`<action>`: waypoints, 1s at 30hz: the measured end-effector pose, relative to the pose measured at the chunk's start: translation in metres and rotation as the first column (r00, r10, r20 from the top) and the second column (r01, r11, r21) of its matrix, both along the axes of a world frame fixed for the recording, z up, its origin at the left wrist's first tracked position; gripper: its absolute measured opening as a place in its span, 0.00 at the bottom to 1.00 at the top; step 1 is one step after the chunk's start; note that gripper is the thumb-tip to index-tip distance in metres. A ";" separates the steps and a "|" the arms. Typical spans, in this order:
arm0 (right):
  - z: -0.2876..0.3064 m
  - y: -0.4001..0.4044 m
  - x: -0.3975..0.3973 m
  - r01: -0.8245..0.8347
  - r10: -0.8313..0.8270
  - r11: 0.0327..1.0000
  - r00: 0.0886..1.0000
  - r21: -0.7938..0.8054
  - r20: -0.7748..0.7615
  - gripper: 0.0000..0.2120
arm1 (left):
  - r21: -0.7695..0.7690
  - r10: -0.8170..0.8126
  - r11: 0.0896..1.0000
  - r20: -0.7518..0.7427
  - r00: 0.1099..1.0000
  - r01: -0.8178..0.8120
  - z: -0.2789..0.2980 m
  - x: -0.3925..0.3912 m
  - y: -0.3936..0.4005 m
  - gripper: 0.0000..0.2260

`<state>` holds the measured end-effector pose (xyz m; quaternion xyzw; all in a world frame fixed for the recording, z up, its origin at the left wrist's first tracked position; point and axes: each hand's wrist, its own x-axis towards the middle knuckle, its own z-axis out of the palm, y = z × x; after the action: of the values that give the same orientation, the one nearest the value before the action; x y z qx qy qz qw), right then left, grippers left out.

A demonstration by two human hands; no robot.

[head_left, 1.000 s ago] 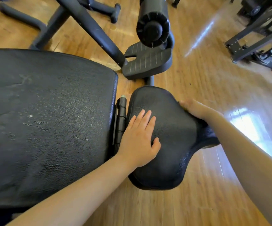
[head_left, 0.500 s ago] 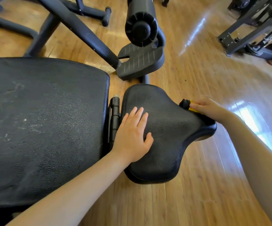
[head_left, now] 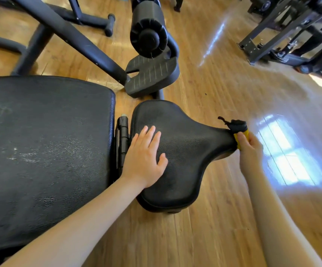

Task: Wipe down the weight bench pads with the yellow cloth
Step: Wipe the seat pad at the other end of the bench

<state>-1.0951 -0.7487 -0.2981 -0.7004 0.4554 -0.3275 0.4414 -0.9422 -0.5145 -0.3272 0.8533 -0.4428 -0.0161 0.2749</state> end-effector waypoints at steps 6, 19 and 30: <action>-0.037 0.076 -0.003 0.311 -0.324 0.945 0.930 0.097 0.172 0.12 | 0.032 0.005 0.999 -0.002 1.000 -0.005 0.005 -0.003 0.000 0.29; -0.002 0.107 0.005 -0.057 0.067 0.974 0.997 -0.221 0.038 0.13 | 0.274 -0.066 0.959 -0.017 0.998 0.069 0.024 -0.008 0.032 0.27; -0.010 0.193 0.001 -0.606 0.388 0.605 0.790 -0.516 -0.474 0.19 | 0.348 0.074 0.934 0.019 0.997 -0.076 0.048 0.000 0.127 0.27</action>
<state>-1.0938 -0.5553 -0.3081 -0.9496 0.1618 -0.2092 0.1685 -0.9421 -0.3871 -0.2794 0.9048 -0.4007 -0.0813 0.1188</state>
